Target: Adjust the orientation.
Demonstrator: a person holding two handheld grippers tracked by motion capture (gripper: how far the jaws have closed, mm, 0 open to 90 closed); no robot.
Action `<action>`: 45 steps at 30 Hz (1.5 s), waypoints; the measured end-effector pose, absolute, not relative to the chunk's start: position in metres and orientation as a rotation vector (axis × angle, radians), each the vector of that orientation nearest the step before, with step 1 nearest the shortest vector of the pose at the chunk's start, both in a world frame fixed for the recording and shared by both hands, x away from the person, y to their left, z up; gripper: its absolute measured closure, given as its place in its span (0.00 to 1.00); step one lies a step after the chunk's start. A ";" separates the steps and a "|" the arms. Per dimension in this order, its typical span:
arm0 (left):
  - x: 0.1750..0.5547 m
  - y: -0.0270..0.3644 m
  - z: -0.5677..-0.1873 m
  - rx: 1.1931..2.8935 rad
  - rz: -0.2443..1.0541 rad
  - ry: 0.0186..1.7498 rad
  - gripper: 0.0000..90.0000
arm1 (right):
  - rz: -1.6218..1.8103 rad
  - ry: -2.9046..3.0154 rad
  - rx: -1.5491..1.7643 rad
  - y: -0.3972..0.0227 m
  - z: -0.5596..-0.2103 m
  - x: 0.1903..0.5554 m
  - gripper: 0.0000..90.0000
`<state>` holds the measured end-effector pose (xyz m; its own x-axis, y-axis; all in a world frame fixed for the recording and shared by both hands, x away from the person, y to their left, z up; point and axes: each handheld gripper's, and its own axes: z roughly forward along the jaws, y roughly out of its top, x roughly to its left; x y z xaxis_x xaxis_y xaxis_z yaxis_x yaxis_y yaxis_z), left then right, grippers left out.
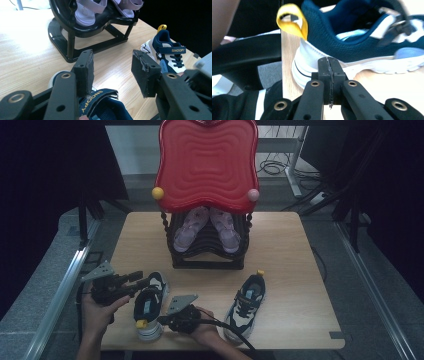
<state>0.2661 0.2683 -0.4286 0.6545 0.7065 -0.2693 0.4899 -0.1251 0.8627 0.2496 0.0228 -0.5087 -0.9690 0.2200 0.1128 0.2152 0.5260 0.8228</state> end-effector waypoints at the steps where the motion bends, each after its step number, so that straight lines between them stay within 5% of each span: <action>1: 0.266 0.268 -0.429 1.777 0.247 0.963 0.59 | 1.476 2.740 0.391 0.023 -0.509 0.250 1.00; 34: 0.263 0.278 -0.426 1.761 0.254 0.976 0.58 | 1.544 2.761 0.318 0.088 -0.518 0.242 1.00; 45: 0.264 0.277 -0.428 1.767 0.251 0.979 0.58 | 1.583 2.719 0.330 0.074 -0.510 0.241 1.00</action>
<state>0.2637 0.2774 -0.4284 0.6427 0.7151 -0.2749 0.4944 -0.1130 0.8619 0.2409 0.0735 -0.5104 -0.9779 0.1684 0.1235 0.1906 0.4777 0.8576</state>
